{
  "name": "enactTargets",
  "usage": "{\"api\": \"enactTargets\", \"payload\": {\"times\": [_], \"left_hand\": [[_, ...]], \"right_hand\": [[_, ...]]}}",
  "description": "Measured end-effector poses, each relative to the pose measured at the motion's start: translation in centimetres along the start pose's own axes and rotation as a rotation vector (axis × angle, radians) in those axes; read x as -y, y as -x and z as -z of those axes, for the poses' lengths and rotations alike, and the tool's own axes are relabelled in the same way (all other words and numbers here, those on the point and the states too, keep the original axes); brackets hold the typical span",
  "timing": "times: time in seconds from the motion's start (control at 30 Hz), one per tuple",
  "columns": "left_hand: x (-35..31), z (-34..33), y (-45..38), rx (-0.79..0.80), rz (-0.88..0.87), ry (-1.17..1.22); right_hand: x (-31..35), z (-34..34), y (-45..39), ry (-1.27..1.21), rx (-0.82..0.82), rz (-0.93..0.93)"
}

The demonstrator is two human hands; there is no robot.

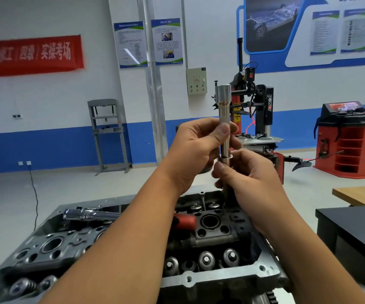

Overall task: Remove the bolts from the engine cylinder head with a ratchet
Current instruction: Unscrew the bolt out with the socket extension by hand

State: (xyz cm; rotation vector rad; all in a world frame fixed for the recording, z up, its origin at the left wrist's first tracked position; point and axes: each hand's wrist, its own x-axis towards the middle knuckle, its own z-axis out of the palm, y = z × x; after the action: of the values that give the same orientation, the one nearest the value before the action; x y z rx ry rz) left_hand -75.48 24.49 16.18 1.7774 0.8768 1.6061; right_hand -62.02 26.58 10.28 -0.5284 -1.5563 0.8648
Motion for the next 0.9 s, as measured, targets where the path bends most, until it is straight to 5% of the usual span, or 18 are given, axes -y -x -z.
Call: {"api": "enactTargets", "payload": {"times": [0.13,0.33,0.6,0.9], "left_hand": [[-0.02,-0.07,-0.01,-0.087,-0.074,-0.046],[-0.28,0.05,-0.22,-0.025,0.02,0.077],[-0.2,0.16,-0.02,-0.102,-0.023,-0.009],[0.08,0.3,0.02,-0.01,0.013,-0.031]], "right_hand": [[0.0,0.16,-0.05,0.051,-0.142,0.013],[-0.29,0.06,-0.08,0.066,-0.073,0.069],[-0.17,0.09,0.02,0.042,-0.118,0.054],[0.09,-0.17,-0.13,-0.041,-0.061,0.028]]}}
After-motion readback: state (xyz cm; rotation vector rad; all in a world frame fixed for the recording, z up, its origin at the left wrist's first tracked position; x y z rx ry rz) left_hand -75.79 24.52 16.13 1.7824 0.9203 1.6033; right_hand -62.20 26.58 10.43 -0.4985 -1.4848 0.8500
